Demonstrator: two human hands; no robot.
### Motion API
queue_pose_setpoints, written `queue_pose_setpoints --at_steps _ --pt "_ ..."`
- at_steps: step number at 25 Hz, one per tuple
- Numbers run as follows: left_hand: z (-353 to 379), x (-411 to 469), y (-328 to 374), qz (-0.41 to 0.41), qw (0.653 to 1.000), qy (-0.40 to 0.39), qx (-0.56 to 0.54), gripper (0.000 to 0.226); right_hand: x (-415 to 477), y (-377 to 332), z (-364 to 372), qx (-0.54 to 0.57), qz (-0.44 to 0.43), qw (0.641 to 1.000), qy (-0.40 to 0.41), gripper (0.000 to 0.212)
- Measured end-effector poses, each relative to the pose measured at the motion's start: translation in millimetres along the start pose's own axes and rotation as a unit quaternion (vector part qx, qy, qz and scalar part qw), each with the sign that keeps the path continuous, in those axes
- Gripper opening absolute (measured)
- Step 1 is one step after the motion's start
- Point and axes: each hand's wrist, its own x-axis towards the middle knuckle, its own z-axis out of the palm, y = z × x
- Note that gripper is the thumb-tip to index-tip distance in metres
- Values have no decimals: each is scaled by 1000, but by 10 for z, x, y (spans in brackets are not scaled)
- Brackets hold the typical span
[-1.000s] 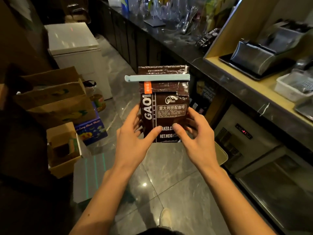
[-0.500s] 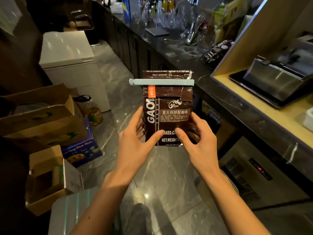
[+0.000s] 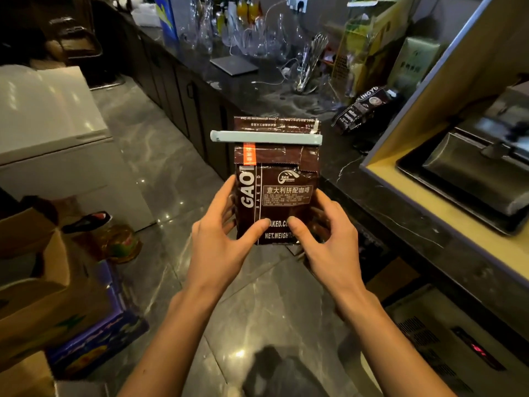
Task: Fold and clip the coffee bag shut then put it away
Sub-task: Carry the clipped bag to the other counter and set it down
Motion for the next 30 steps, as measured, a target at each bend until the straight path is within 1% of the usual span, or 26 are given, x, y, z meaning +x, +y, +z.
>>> queue_pose_setpoints --at_steps 4,8,14,19,25,28,30 --pt "202 796 -310 0 999 -34 -18 84 722 301 136 -4 21 1000 23 58" --pt "630 1686 -583 15 999 -48 -11 83 1566 747 172 31 45 997 51 57" --pt "1453 2977 -662 39 995 -97 -1 82 2825 1291 -182 43 61 993 92 58" --pt "2015 3787 -818 42 988 -148 -19 82 3528 1720 -378 40 101 985 134 61" --pt "2586 4680 -1308 35 966 -253 -39 82 4177 2306 -343 18 163 964 208 60" --pt "2822 5255 -1637 32 945 -320 -61 83 4556 2506 -201 -12 170 953 250 58" --pt "2931 5630 -1810 10 931 -358 -76 83 4805 2545 -91 -32 202 940 273 57"
